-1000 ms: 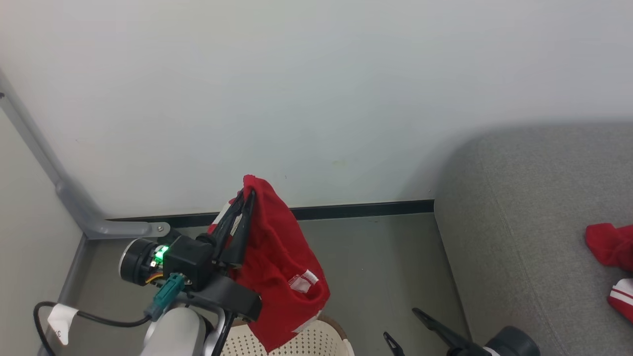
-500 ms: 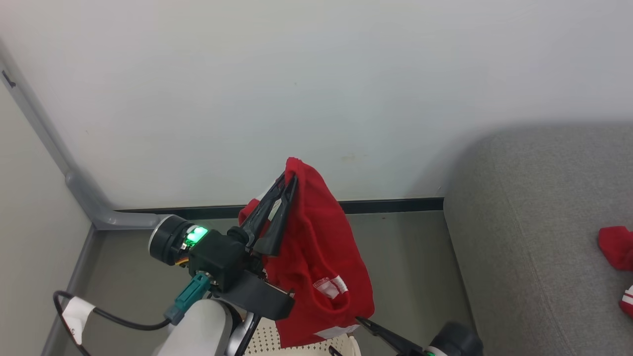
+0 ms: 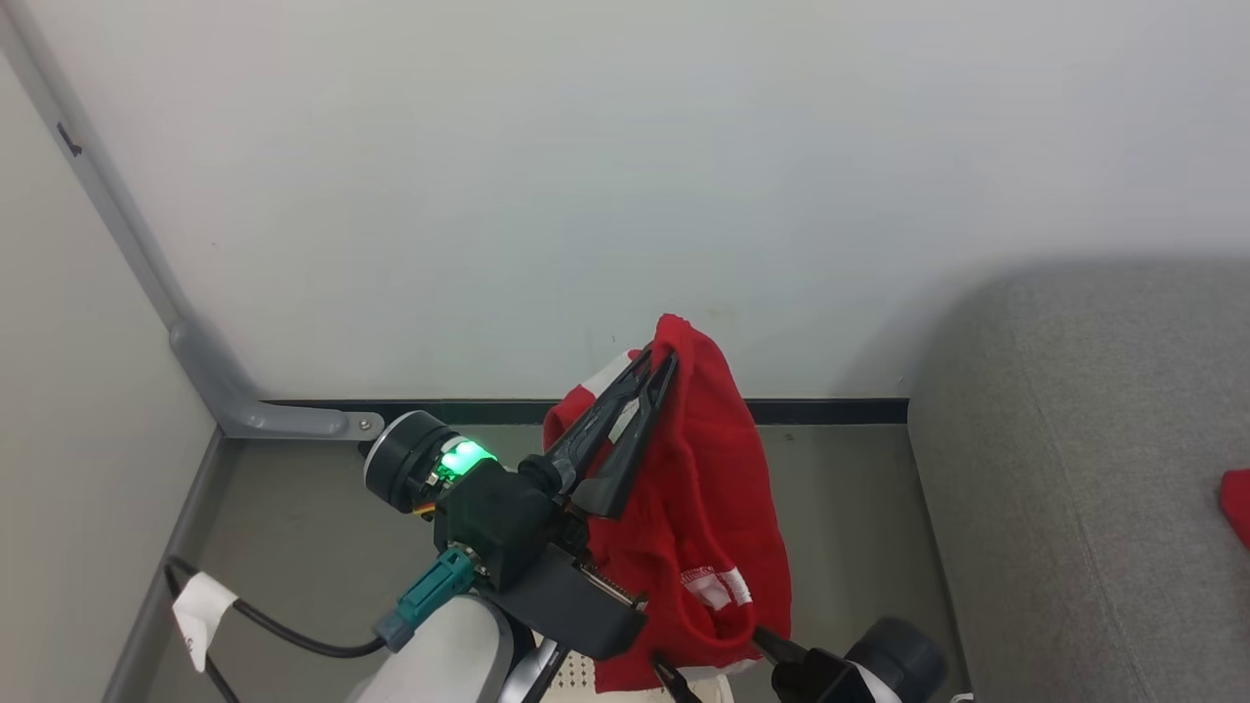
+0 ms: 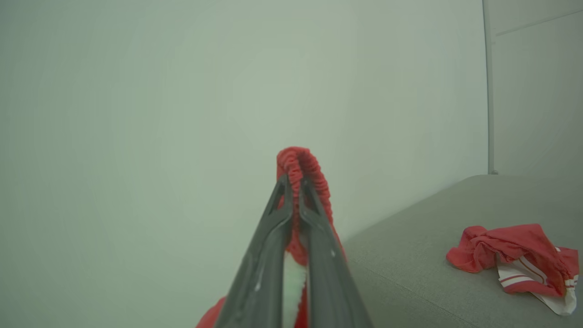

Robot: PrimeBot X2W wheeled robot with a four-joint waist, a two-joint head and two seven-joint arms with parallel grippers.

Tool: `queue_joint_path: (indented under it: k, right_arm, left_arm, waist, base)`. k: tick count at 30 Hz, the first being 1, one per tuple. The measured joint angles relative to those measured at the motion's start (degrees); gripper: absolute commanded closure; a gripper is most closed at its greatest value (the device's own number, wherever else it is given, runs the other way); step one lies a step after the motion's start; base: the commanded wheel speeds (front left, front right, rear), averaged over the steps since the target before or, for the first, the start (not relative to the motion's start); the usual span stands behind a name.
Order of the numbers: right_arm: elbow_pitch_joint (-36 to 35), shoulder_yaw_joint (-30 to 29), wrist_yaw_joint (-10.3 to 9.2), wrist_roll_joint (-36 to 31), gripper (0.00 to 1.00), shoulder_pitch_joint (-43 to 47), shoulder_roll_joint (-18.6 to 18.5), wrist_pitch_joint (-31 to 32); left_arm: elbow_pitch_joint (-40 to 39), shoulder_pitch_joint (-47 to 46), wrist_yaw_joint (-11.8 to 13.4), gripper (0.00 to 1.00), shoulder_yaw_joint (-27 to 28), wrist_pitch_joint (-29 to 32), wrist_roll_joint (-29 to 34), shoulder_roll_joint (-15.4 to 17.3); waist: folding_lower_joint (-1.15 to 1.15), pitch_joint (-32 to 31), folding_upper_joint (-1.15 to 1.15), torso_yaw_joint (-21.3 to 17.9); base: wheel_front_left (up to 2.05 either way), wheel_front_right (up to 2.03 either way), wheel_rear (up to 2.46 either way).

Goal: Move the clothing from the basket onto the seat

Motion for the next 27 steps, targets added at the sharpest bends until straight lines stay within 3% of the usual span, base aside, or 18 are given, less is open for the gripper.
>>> queue_joint_path:
  k: [14, 27]
  right_arm:
    - [2.7, -3.1, -0.22, 2.6, 0.0, -2.7, 1.4, 0.0]
    - [4.3, -8.9, -6.17, 3.3, 0.0, -7.5, 1.7, 0.0]
  left_arm:
    - [-3.2, 0.4, 2.0, 1.0, -4.5, 2.2, -3.1, 0.1]
    - [-5.7, 1.7, 2.5, 1.0, -9.7, 4.2, -4.8, 0.2]
  waist:
    - [0.0, -0.3, 0.0, 1.1]
    - [0.0, 1.3, 0.0, 2.3]
  base:
    - [0.0, 0.0, 0.0]
    - [0.0, 0.0, 0.0]
